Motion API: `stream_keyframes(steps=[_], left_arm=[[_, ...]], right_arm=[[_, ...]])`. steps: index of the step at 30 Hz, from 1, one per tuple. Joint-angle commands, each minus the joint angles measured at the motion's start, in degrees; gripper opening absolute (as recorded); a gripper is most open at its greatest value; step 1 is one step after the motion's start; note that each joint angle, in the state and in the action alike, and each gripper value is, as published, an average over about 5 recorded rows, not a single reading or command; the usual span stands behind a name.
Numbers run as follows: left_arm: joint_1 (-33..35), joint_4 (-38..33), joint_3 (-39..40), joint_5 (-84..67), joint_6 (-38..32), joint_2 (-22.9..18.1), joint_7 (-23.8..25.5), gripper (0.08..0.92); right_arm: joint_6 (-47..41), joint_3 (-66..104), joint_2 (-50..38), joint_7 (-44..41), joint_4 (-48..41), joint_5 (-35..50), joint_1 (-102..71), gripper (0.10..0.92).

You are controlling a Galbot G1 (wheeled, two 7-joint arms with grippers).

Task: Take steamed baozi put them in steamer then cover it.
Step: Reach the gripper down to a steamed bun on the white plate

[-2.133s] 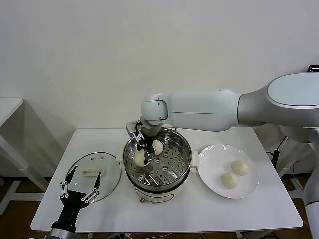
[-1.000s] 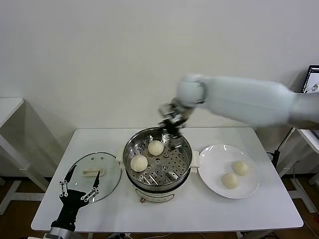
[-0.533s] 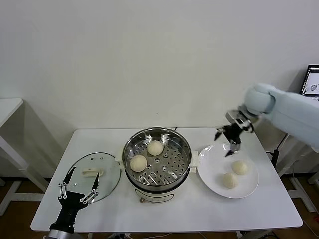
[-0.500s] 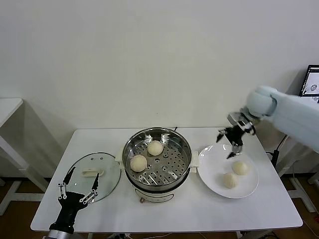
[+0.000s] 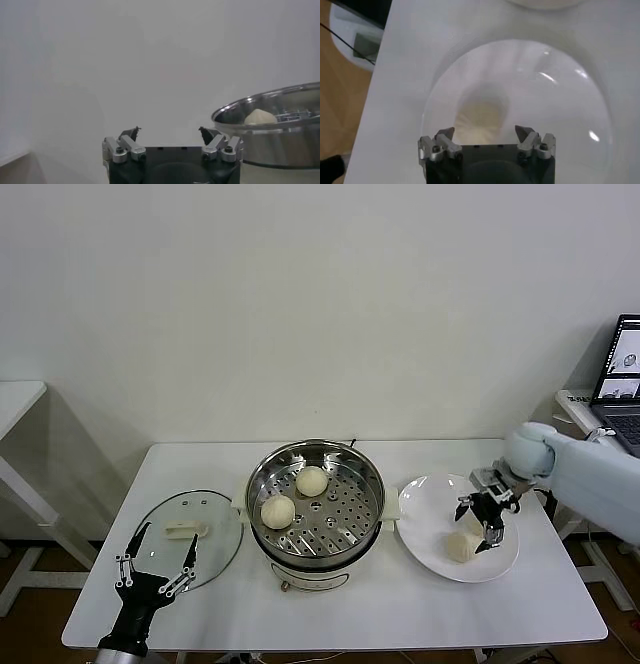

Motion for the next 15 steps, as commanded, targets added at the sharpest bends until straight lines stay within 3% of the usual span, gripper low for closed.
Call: stream_keyframes(steps=[1, 10, 15], left_arm=[[0.05, 0.10, -0.02, -0.02, -0.25, -0.02, -0.06, 0.823], [0.04, 0.07, -0.31, -0.27, -0.97, -0.08, -0.04, 0.823], [-0.09, 0.18, -0.01, -0.29, -0.82, -0.21, -0.12, 0.823]], right_arm=[[-0.21, 1.15, 0.10, 3.36, -0.76, -2.19, -4.12, 0.823], [-1.23, 0.90, 0.69, 4.50, -0.45, -1.12, -4.19, 0.814], [-1.31, 0.82, 0.37, 4.52, 0.34, -1.34, -2.74, 0.718]])
